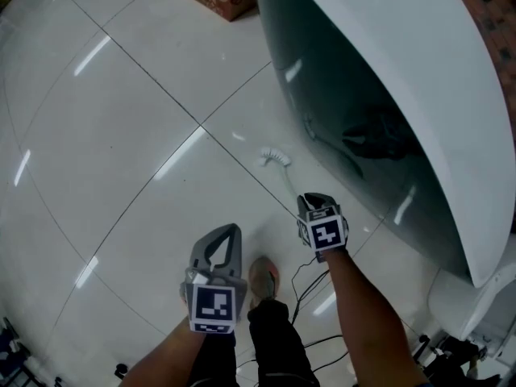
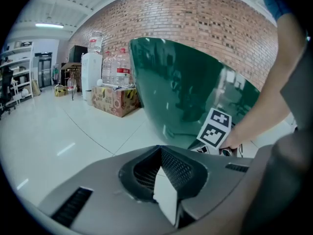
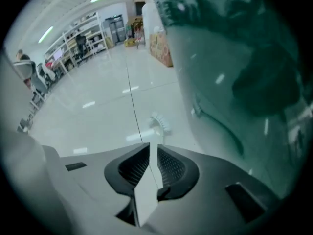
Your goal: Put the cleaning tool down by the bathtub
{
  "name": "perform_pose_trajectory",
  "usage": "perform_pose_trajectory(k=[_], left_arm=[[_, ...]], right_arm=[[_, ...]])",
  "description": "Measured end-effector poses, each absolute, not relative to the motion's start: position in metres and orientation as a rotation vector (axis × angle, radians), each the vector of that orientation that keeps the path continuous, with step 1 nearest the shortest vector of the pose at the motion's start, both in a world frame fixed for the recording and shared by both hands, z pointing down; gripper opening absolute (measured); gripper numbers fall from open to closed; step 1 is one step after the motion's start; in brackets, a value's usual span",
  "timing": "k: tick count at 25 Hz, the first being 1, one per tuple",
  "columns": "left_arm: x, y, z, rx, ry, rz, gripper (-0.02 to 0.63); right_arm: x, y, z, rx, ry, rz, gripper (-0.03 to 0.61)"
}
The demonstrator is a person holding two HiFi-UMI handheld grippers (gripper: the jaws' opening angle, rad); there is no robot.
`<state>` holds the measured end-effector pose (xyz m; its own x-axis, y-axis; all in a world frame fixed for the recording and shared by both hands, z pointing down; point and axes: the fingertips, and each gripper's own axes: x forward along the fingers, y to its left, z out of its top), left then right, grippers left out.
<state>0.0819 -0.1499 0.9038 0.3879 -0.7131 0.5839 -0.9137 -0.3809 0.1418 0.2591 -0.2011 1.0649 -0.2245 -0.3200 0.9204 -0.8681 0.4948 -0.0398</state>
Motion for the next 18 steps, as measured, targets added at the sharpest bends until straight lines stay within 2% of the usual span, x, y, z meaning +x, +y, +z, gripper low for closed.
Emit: perform_pose_trajectory(k=[2, 8, 18], left_arm=[[0.091, -0.15, 0.867, 2.234, -1.38, 0.577, 0.005], [0.099, -0.152, 0.735, 2.312, -1.397, 0.455, 0.005], [0.093, -0.127, 0.537, 2.412, -1.437, 0.452, 0.005]], right_arm=[[0.26, -0.186, 1.009, 1.12, -1.865, 0.767, 0.015], [0.254, -0.145, 0.824, 1.408, -2.04, 0.802, 0.014], [0.253, -0.136, 0.563, 1.646, -2.207, 0.563, 0.014]])
